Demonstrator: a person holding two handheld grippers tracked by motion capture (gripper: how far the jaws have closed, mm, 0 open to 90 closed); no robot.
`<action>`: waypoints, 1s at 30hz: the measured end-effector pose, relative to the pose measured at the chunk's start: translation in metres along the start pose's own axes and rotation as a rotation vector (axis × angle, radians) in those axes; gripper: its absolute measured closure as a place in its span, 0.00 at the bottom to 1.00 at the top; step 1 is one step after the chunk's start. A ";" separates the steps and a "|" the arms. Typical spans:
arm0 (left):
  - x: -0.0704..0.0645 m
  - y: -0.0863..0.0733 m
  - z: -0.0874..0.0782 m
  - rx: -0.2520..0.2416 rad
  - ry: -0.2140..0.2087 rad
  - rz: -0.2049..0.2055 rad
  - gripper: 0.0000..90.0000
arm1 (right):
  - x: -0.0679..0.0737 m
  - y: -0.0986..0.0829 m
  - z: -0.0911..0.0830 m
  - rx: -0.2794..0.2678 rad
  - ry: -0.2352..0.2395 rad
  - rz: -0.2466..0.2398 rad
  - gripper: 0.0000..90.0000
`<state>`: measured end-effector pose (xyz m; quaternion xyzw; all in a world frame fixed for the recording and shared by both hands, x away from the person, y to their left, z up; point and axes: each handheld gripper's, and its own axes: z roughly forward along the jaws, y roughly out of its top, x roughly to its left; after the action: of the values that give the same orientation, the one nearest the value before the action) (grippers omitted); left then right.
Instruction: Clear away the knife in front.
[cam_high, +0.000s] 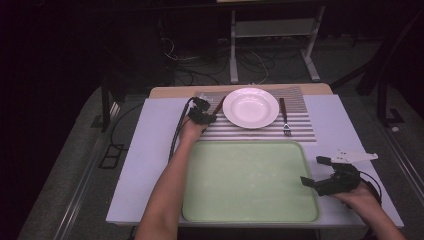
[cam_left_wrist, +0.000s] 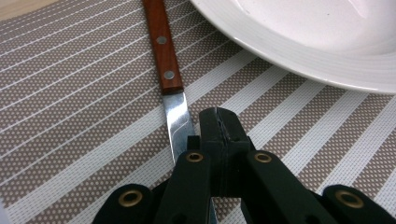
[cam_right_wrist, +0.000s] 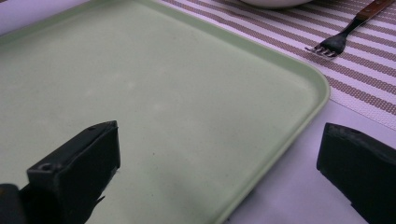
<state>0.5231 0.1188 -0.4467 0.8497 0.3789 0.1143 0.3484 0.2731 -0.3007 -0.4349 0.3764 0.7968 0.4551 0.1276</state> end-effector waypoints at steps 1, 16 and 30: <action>0.002 -0.001 -0.001 0.001 0.003 -0.004 1.00 | 0.000 0.000 0.000 0.000 0.000 0.000 0.00; 0.013 -0.007 -0.008 -0.005 0.022 -0.035 1.00 | 0.000 0.000 0.000 0.000 -0.001 0.001 0.00; 0.009 -0.002 -0.014 -0.041 0.008 -0.020 0.88 | 0.000 0.000 0.000 0.000 0.001 -0.003 0.00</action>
<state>0.5217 0.1332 -0.4389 0.8382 0.3861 0.1220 0.3655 0.2729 -0.3006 -0.4347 0.3753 0.7974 0.4549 0.1279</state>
